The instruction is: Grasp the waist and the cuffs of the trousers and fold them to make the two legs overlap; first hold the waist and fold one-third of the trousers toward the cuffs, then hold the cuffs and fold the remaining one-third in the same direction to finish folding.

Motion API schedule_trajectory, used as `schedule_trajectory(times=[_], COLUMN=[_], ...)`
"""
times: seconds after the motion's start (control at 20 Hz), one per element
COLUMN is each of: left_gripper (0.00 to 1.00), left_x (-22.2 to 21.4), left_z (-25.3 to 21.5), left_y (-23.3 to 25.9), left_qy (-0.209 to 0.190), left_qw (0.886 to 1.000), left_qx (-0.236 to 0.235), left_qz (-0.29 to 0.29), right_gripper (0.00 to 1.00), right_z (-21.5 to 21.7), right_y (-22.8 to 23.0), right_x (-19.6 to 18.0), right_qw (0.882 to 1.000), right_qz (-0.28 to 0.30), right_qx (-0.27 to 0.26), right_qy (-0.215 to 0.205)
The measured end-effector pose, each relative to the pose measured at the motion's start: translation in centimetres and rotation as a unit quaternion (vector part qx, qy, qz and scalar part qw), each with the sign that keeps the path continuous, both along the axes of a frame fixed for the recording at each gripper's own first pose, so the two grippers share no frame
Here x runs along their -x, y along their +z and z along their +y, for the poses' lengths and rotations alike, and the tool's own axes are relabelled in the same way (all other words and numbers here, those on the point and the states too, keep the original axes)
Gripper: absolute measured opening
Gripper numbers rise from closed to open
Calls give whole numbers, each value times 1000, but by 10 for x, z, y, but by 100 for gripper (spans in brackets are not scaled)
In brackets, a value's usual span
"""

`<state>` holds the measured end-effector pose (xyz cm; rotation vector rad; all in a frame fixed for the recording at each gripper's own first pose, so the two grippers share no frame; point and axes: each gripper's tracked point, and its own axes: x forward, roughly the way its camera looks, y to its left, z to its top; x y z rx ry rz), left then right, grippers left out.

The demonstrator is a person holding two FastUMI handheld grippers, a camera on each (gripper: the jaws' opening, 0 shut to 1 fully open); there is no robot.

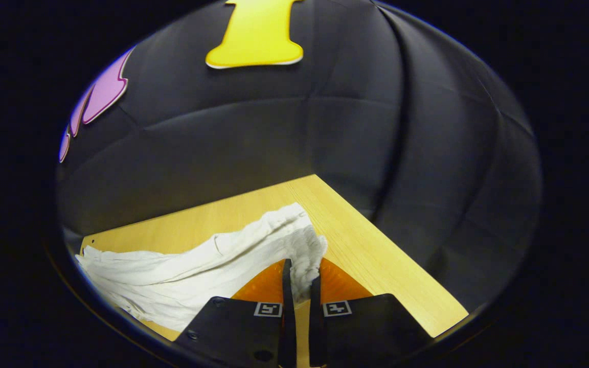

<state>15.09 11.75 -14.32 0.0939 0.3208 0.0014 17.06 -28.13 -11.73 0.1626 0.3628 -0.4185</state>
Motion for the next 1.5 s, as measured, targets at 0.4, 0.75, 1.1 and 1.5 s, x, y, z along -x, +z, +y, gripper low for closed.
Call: schedule_trajectory(times=[0.4, 0.75, 1.1, 1.5], left_gripper=[98, 98, 99, 96], left_x=[6, 18, 28, 21], left_z=[15, 46, 81, 95], left_y=[0, -9, -33, -60], left_qy=[7, 26, 49, 58], left_qw=[1000, 998, 996, 990], left_qx=[10, 50, 74, 126], left_qz=[-7, -11, -1, 4], right_gripper=[13, 13, 13, 13], right_z=[33, 31, 28, 23], right_y=[79, 70, 65, 87], right_x=[22, 18, 22, 35], right_qw=[985, 975, 953, 949], right_qz=[-59, -110, -132, -113], right_qx=[130, 123, 62, 19], right_qy=[96, 149, 264, 295])
